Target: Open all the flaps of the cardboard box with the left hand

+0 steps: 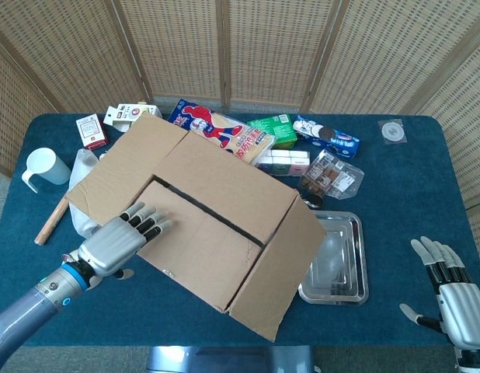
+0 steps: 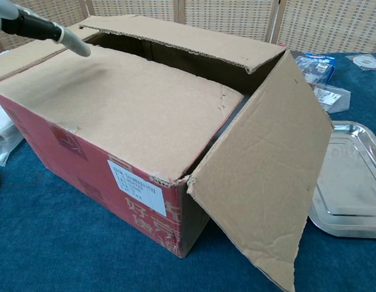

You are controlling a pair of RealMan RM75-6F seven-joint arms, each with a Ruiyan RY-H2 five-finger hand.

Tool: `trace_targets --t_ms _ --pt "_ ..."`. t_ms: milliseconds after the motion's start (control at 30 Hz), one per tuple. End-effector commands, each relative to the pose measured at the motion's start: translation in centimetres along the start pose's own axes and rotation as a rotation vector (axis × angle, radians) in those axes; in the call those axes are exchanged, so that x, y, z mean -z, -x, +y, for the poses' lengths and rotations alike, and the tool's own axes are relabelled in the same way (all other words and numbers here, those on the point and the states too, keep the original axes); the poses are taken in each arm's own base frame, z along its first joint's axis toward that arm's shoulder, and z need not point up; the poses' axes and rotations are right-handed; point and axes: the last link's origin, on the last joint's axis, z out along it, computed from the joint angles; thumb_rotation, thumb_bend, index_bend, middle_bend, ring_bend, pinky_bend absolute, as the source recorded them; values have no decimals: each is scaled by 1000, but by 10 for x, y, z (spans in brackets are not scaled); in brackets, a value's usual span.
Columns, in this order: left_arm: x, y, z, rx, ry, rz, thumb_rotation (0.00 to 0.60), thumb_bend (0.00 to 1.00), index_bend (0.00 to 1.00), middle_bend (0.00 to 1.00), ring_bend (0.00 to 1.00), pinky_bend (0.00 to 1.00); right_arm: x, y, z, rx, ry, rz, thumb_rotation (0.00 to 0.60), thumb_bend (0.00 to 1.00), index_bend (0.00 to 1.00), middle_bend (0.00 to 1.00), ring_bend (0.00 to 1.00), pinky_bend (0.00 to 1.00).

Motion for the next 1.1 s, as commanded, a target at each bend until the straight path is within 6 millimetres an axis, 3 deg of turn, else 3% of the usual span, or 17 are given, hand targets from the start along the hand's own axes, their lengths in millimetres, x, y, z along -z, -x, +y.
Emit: trace_targets --t_ms 33,433,1100 --pt "-6 3 0 10 0 -18 600 0 16 0 0 49 0 0 0 -1 1 2 600 0 0 0 0 0" --pt "-34 -3 4 64 -22 -13 600 0 4 0 0 48 0 -2 1 -5 1 7 600 0 0 0 0 0" --pt "-38 -26 15 153 -5 -37 600 24 47 0 0 16 1 -3 0 -7 -4 9 600 0 0 0 0 0"
